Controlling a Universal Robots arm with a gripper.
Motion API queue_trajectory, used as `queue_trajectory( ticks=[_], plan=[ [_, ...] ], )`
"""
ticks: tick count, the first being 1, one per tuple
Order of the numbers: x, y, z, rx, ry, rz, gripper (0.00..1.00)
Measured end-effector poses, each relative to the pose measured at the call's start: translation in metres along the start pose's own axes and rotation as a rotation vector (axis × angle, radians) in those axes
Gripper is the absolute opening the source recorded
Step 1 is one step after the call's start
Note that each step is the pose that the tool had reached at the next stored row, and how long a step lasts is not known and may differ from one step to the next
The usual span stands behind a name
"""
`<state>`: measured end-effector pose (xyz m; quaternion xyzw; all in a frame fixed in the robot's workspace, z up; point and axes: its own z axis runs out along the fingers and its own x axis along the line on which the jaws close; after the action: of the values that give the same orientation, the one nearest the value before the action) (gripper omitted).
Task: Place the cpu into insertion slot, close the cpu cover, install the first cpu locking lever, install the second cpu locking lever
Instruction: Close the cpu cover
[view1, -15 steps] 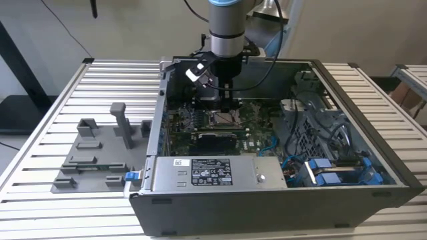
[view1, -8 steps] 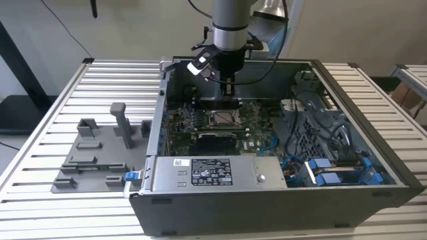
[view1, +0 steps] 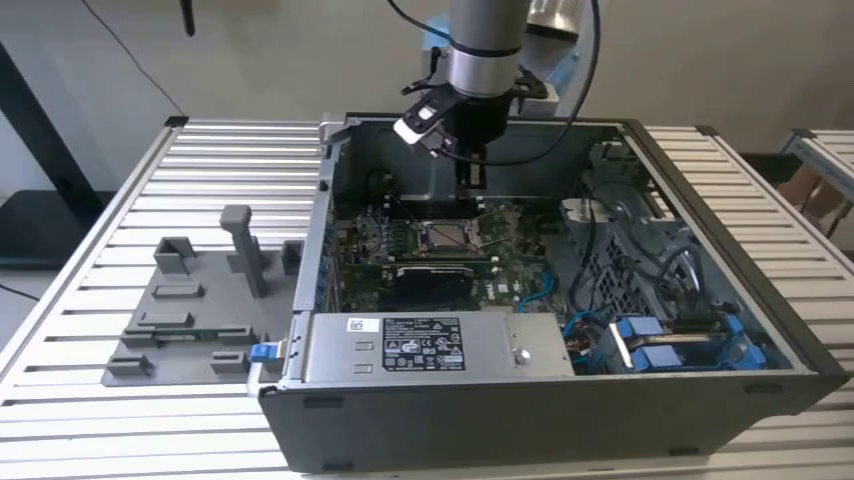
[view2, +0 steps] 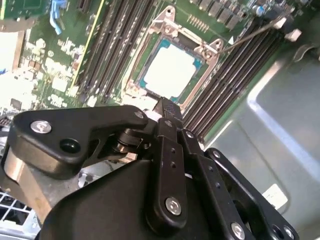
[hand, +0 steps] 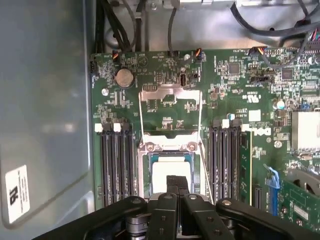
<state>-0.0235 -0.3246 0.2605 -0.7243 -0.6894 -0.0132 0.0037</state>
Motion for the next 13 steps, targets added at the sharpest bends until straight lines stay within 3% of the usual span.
queue_trajectory(
  ticks=[5,7,12,13],
  plan=[
    [-0.0001,0.0192,0.0001,0.0306,-0.0017,0.001,0.11],
    [0.0002,0.0276,0.0002,0.0382,-0.002,0.001,0.11],
    [0.0013,0.0488,0.0006,0.0443,-0.0022,0.0,0.11],
    [0.0016,0.0558,0.0007,0.0449,-0.0023,-0.001,0.11]
  ],
)
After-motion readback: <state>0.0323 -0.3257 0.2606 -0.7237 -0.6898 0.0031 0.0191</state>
